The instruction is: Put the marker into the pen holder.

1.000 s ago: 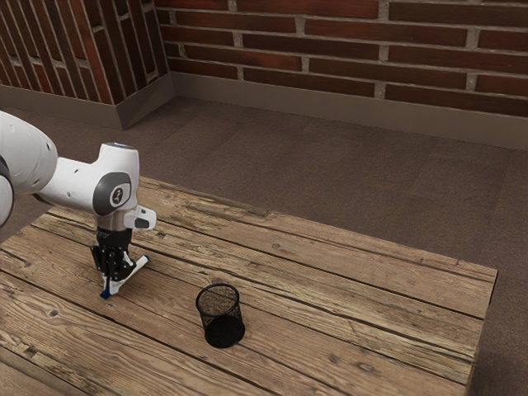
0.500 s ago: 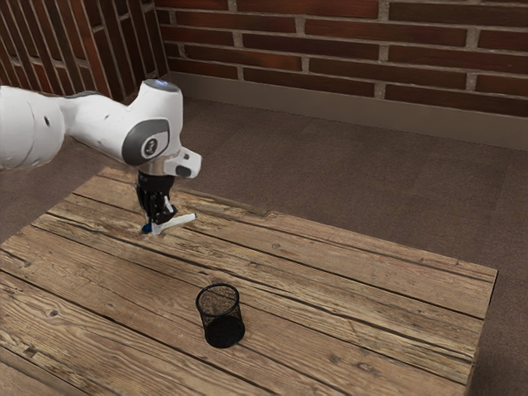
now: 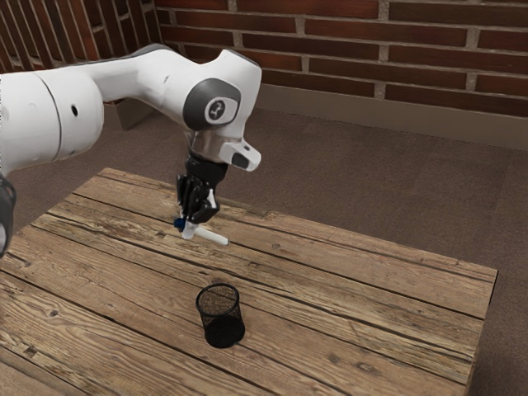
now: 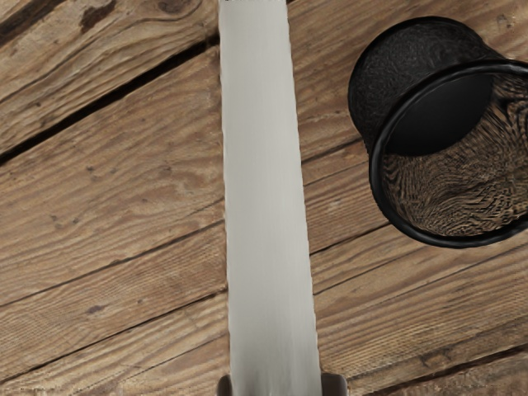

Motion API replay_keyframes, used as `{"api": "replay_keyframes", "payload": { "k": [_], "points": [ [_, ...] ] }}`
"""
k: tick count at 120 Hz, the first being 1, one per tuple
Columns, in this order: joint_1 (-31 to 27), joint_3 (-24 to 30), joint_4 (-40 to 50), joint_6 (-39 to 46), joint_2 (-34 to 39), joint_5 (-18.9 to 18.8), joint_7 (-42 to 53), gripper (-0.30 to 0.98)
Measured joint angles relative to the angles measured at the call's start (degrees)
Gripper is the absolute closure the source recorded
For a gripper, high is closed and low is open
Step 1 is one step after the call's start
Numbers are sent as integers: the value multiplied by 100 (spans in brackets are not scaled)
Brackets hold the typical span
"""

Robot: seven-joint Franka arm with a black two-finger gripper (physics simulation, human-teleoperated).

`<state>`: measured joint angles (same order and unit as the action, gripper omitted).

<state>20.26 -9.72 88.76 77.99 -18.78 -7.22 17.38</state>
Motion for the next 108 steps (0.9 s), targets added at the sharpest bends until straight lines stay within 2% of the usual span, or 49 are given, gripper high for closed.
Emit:
{"api": "replay_keyframes", "payload": {
  "k": [20, 54, 85, 108],
  "points": [
    [145, 15, 41, -863, 27, 402, -195, 79],
    [216, 209, 275, -1794, 161, 779, -581, 79],
    [264, 257, 237, -1992, 40, 850, -832, 79],
    [154, 257, -285, -1883, -392, 770, -925, 78]
  ]
}}
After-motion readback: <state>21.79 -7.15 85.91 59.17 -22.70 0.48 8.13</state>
